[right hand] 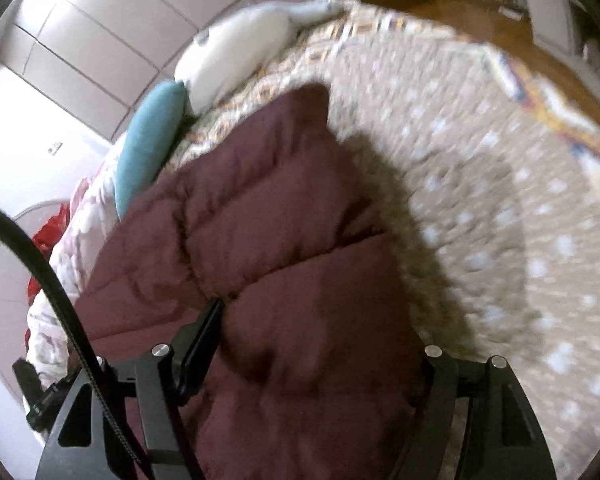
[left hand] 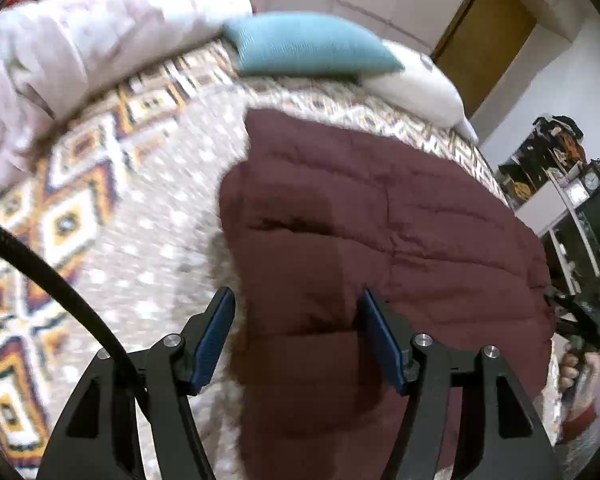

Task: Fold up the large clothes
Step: 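Lower the folded coat onto the bed and open both tools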

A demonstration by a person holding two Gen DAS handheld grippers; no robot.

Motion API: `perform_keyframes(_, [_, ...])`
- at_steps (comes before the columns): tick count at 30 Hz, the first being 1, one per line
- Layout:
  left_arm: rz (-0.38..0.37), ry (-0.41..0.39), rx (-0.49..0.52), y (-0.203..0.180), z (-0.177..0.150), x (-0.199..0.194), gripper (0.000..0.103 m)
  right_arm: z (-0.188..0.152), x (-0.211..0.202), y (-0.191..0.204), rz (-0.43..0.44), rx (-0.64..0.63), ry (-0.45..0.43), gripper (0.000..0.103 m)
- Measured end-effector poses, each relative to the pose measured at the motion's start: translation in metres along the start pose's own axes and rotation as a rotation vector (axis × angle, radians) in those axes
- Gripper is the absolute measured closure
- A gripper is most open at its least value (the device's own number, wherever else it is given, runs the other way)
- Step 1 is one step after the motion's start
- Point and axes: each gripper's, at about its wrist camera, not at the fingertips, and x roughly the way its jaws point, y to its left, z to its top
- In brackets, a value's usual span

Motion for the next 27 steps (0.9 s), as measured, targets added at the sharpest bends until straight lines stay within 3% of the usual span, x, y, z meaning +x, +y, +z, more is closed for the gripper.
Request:
perform_keyframes(2, [0.073, -0.051, 0.021, 0.003, -0.004, -0.022, 0.039, 0.000, -0.026, -0.002, -0.004, -0.002, -0.036, 0.026])
perform_keyframes(7, [0.190, -0.085, 0.035, 0.012, -0.021, -0.061, 0.039, -0.009, -0.083, -0.004, -0.019, -0.015, -0.098, 0.026])
perform_keyframes(12, [0.274, -0.114, 0.072, -0.001, -0.063, -0.094, 0.037, -0.041, -0.106, 0.019, 0.007, -0.073, -0.094, 0.026])
perform_keyframes(18, [0.289, -0.107, 0.076, -0.016, -0.109, -0.097, 0.034, -0.103, -0.088, 0.084, 0.037, -0.295, -0.052, 0.028])
perform_keyframes(20, [0.291, -0.067, 0.064, -0.017, -0.116, -0.083, 0.034, -0.118, -0.075, 0.099, 0.032, -0.341, -0.029, 0.038])
perform_keyframes(27, [0.362, 0.001, -0.037, 0.009, -0.110, -0.037, 0.034, -0.140, -0.032, 0.087, -0.134, -0.379, 0.015, 0.038])
